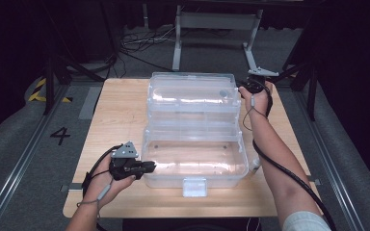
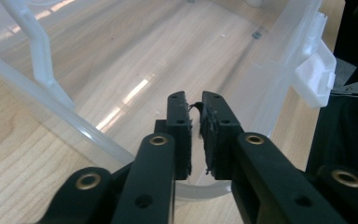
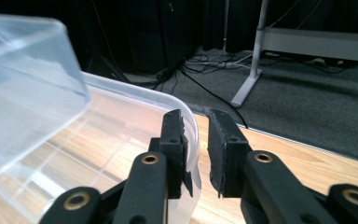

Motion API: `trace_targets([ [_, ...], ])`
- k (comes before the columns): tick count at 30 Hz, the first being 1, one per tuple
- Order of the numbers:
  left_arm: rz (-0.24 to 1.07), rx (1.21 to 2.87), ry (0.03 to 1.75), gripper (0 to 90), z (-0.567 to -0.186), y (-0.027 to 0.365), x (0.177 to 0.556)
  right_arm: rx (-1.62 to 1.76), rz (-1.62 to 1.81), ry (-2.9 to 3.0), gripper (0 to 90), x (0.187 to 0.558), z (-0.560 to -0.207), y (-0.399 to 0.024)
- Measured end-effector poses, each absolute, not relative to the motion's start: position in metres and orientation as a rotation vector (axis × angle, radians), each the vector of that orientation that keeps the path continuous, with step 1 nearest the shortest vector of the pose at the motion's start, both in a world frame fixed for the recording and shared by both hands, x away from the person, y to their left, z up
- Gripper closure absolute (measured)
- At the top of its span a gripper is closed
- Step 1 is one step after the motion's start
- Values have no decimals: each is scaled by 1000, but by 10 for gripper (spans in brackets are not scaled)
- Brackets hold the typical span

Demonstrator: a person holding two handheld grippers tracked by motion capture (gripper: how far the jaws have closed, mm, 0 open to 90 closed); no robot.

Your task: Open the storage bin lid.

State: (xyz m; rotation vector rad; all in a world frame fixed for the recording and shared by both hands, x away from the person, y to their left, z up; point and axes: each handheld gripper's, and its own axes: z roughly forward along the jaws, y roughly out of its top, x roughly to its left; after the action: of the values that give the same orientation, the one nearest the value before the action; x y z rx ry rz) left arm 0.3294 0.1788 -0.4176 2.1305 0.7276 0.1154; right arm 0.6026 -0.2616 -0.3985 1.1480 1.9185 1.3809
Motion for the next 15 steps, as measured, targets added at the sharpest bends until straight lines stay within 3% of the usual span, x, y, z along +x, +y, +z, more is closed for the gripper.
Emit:
trace_targets([
  [10, 150, 2056, 730, 693, -398, 192, 332, 1089, 1424, 1897, 660, 563, -363, -297],
  [15, 225, 2025, 770, 585, -387, 204, 336, 1070, 1432, 1892, 651, 537, -348, -318],
])
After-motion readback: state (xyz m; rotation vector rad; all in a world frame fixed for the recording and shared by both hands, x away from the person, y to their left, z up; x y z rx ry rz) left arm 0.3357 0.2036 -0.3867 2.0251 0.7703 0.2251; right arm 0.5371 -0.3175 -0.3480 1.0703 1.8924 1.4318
